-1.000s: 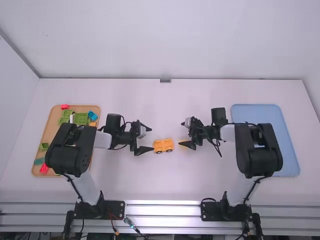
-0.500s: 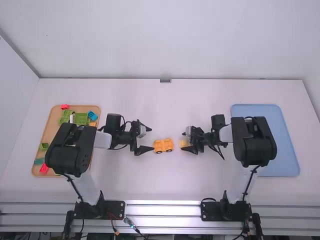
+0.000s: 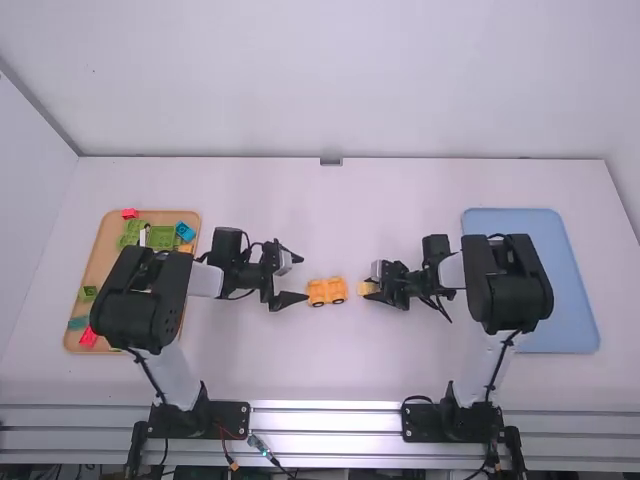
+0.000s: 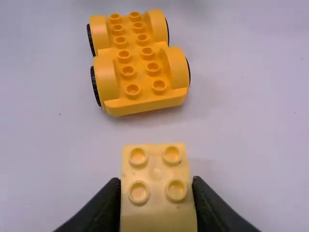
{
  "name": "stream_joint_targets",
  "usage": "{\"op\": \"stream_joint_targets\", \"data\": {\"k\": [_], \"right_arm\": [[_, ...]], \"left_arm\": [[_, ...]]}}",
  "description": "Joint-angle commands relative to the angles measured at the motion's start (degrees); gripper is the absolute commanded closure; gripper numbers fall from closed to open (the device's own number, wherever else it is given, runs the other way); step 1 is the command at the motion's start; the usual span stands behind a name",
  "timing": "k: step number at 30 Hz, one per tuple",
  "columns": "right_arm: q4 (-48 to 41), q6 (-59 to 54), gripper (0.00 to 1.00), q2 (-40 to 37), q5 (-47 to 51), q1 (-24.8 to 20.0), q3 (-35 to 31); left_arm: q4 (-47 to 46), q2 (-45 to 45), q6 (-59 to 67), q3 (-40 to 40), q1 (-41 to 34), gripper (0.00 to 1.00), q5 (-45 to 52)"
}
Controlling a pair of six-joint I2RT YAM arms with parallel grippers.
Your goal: Assemble lego blocks to make yellow taxi
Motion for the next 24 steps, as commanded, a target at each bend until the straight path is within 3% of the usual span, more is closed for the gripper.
{"op": "stream_joint_targets", "data": {"k": [1, 9, 18, 24], "right_arm": [[-0.2, -0.2, 0.73, 1.3, 0.9, 0.3, 0.4], [0.1, 0.9, 0.79, 1.0, -1.3, 0.1, 0.4], [-3.7, 3.8, 0.89, -6.5, -3.7, 0.1, 0.4], [-4.2, 3.9, 0.92, -9.5, -4.0, 2.5, 0.4]], "left_arm": [[-0.3, 0.3, -0.5, 0.5, -0.4, 0.01, 2.1], [0.1, 0.3, 4.7, -1.5, -4.2, 0.01, -0.8], [4.7, 2.0, -1.6, -1.5, -12.9, 0.01, -18.1], [9.8, 5.9, -3.1, -1.4, -12.3, 0.01, -15.4]]}}
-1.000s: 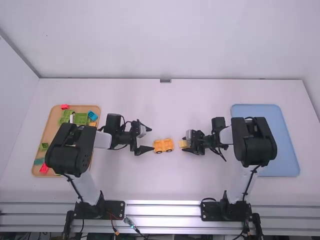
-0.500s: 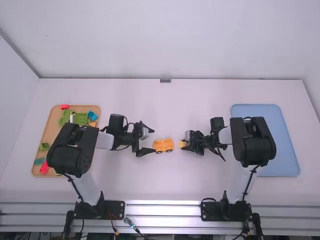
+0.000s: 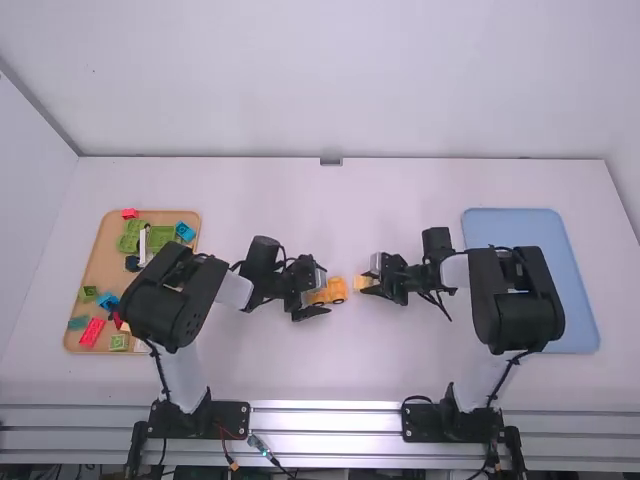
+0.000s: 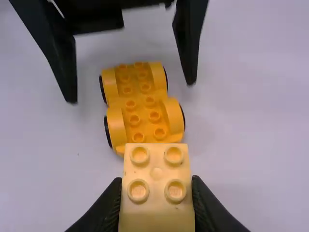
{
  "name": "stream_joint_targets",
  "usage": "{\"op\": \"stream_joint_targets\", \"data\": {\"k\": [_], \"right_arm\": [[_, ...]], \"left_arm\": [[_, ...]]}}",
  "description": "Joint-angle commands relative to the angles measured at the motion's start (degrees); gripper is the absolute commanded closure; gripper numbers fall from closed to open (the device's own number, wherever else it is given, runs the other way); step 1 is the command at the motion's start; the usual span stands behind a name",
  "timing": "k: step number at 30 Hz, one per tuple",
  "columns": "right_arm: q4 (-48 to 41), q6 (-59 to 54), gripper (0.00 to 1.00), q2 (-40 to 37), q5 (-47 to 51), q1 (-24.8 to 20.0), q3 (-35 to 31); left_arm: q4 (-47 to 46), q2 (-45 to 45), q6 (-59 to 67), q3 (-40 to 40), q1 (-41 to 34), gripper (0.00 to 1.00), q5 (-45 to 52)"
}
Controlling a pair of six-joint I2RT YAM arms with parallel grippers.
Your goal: Assemble lego blocks to make yellow taxi
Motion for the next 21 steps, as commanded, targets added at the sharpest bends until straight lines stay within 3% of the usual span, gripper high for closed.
{"op": "stream_joint_targets", "data": {"k": [1, 4, 9, 12, 13, 15, 17, 21], "right_arm": [[0.2, 0.1, 0.91, -1.4, -1.8, 1.4, 0.4], [1.2, 1.1, 0.92, -1.3, -3.0, 3.0, 0.4], [3.9, 3.5, 0.94, -1.3, -2.6, 5.1, 0.4], [4.3, 3.5, 0.94, -1.3, -2.9, 6.0, 0.4], [4.2, 3.3, 0.94, -1.3, -2.8, 6.6, 0.5], [4.3, 3.3, 0.94, -1.3, -2.9, 7.2, 0.5], [4.5, 3.5, 0.94, -1.3, -2.8, 7.5, 0.5], [4.7, 3.6, 0.94, -1.3, -2.8, 7.6, 0.5]], "left_arm": [[0.5, 2.2, -1.4, -0.1, 1.0, 0.01, 1.5], [0.4, 4.0, -1.4, 0.8, 1.0, 0.00, 1.2], [0.5, 4.4, -1.0, 0.9, 0.6, 0.09, 1.4], [0.4, 4.4, 0.6, 0.9, 1.0, 0.23, 1.3], [0.4, 4.4, 0.5, 0.8, 1.0, 0.36, 1.6], [0.2, 4.4, 0.6, 0.8, 0.7, 0.48, 1.5], [0.0, 4.4, 1.3, 0.9, 0.6, 0.56, 1.7], [-3.0, 4.4, 5.5, 2.0, 1.0, 0.58, 4.3]]}}
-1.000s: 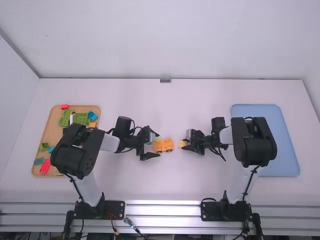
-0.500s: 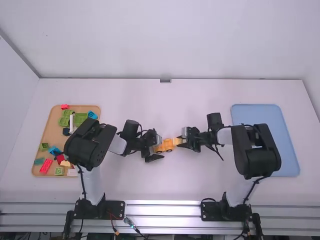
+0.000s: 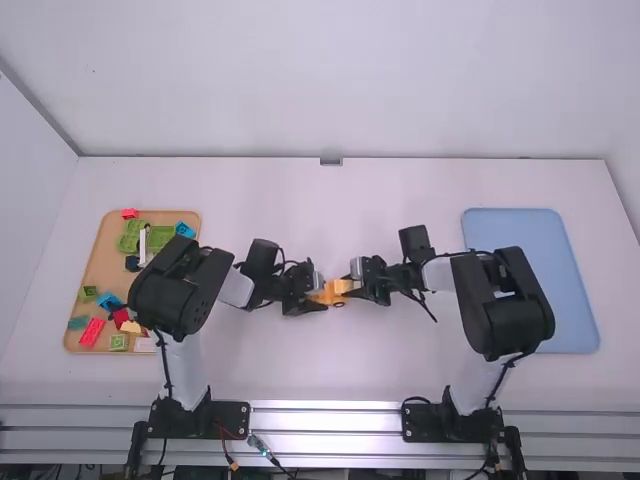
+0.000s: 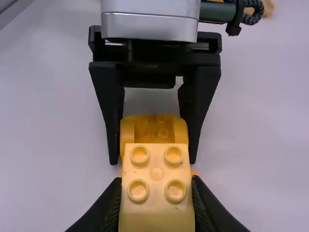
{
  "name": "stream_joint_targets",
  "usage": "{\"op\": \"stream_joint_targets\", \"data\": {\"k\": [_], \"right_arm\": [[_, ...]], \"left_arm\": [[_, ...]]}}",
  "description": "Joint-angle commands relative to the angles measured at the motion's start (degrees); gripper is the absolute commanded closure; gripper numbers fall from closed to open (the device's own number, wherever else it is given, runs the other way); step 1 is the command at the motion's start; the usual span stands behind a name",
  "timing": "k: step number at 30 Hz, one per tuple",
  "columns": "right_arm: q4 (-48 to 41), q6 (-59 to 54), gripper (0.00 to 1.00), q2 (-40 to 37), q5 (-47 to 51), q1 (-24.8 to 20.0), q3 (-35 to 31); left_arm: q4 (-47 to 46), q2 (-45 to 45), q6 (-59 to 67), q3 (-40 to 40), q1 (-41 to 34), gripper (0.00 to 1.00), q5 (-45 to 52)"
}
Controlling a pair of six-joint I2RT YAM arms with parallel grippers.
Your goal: Assemble lego blocks to make yellow taxi
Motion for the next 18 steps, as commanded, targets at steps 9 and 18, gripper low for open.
{"op": "stream_joint_targets", "data": {"k": [9, 18], "right_arm": [[2.0, 4.7, 0.94, -1.0, -0.9, 0.1, 0.5], [2.6, 4.9, 0.95, -1.0, -1.0, 0.2, 0.5]], "left_arm": [[-10.9, 1.1, 8.9, 5.2, -0.2, 0.67, 1.7], [-10.4, 1.1, 9.0, 5.1, -0.2, 0.70, 1.7]]}}
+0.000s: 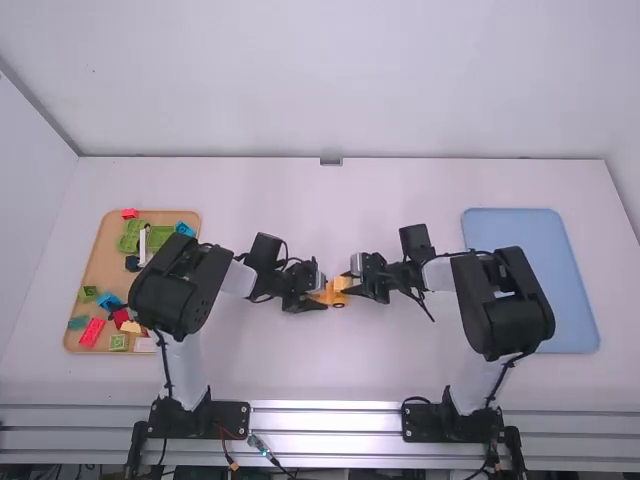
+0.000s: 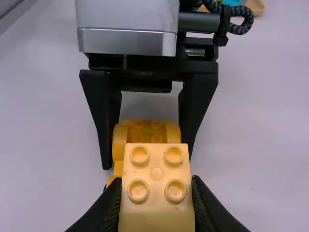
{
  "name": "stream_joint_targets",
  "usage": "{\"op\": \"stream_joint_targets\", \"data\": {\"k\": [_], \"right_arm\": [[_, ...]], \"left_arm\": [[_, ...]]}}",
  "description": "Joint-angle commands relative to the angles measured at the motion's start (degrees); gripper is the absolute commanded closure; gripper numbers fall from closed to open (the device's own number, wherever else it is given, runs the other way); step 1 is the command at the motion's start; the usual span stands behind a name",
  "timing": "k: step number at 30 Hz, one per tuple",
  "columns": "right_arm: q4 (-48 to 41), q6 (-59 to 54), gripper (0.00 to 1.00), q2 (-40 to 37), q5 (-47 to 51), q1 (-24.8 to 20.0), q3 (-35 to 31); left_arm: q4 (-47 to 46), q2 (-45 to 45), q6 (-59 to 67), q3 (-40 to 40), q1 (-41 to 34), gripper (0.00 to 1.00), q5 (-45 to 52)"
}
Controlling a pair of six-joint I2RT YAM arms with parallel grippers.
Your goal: Assemble lego blocks to make yellow taxi
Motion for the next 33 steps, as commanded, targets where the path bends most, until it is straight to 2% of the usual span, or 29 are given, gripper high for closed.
{"op": "stream_joint_targets", "data": {"k": [1, 11, 14, 22, 26, 33], "right_arm": [[0.0, 0.5, 0.95, -1.0, -0.9, 0.2, 0.5], [0.0, 3.1, 0.99, -0.9, 2.3, 0.2, 0.4], [-0.3, 3.0, 0.99, -0.9, 2.5, 0.3, 0.4], [0.9, 6.3, 1.00, 0.2, 9.7, 4.8, 0.4], [2.1, 9.4, 1.00, 0.2, 13.8, 5.5, 0.4], [-0.2, 6.1, 1.00, 0.2, 11.1, 3.4, 0.4]], "left_arm": [[0.2, 1.0, 0.8, 0.0, -0.2, 0.70, 1.3], [0.6, 1.0, -0.1, 0.6, 0.1, 0.71, 1.1], [0.5, 1.0, -1.8, 1.2, -0.3, 0.68, 1.1], [1.2, 1.0, -1.8, 1.0, -0.5, 0.68, 1.0], [1.2, 1.0, -1.8, 1.0, -0.5, 0.69, 1.1], [1.0, 1.0, -1.8, 1.0, -0.5, 0.70, 1.1]]}}
